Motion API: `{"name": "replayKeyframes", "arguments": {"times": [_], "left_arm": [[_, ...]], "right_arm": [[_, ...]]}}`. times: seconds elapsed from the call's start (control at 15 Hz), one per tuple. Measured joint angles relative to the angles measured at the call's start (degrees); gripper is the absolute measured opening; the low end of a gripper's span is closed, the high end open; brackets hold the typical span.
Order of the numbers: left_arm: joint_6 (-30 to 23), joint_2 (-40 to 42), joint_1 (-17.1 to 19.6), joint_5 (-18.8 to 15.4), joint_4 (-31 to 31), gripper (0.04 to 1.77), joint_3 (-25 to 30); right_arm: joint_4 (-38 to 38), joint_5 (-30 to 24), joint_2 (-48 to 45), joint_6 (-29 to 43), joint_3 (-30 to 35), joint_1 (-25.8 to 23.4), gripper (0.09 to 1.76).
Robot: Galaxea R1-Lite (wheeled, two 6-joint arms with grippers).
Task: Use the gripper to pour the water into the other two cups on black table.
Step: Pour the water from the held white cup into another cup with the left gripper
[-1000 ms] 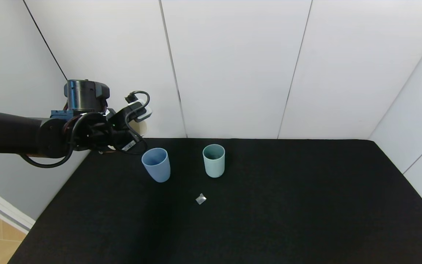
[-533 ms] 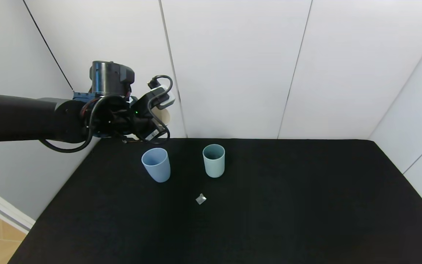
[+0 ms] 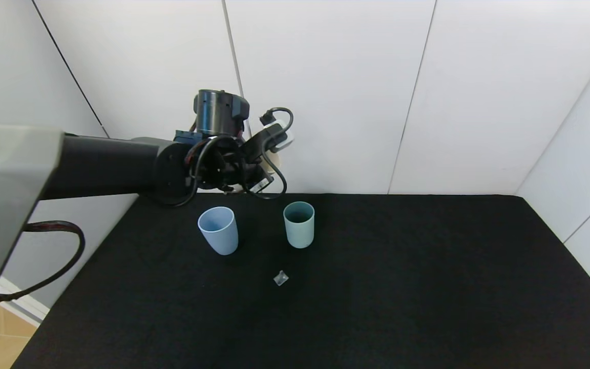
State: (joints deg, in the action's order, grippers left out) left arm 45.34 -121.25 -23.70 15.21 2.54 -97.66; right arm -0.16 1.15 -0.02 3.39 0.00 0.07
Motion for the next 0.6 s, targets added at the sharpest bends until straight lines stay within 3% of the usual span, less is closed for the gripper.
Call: {"name": "replayKeyframes", "arguments": {"times": [0.2,0.6], "left_arm": [[0.72,-4.3,-1.18,1.68,-0.28,1.29,-2.97],[6.6,-8.05,-1.62,4.74,-0.28,1.29,-3.22]], "right_arm": [[0.0,0.0,0.0,0.02,0.0,0.0,1.71],[0.0,0.0,0.0,0.02,0.0,0.0,1.71]]}}
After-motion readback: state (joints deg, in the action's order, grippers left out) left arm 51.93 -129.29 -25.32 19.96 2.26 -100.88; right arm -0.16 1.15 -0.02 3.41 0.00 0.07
